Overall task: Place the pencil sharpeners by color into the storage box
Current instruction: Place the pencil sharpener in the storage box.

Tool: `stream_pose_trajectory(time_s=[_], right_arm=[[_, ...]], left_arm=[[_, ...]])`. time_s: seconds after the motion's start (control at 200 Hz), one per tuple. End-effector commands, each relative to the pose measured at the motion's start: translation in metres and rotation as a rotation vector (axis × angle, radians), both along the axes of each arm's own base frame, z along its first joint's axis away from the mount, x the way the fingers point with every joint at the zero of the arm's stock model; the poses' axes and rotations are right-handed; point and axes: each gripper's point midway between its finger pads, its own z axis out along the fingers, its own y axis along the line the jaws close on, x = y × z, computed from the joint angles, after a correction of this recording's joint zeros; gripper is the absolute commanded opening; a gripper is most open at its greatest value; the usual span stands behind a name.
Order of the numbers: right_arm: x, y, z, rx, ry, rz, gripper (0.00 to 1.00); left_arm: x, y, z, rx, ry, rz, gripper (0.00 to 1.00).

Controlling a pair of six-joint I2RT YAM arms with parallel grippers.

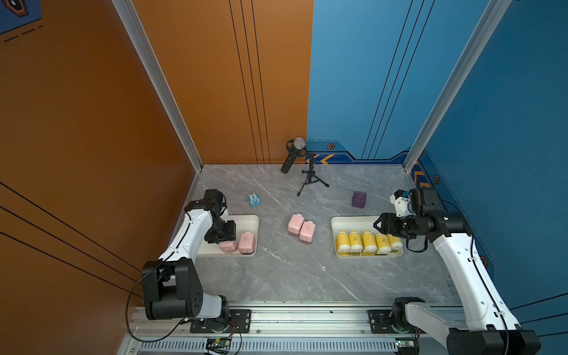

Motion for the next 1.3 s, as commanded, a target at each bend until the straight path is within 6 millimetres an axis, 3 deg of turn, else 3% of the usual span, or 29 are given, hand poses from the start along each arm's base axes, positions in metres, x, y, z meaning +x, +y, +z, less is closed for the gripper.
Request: stream_pose_trajectory(time_s=[0.0,0.746,1.296], right_arm=[[0.005,0.001,0.002,0.008,-0.023,0.011,0.65],[0.006,0.001,0.001,0.006,-0.021,0.008,0.66],[0.006,0.000,0.002,0.003,-0.026,0.006,0.66]], left_arm=[[0.004,-0.002,-0.003,-0.021,-0.008,0.001,0.49],[0.007,-0.006,-0.029,-0.030,0.094,-0.001,0.51],[0.007,-0.010,-0.037,-0.015,0.128,-0.012,0.56]])
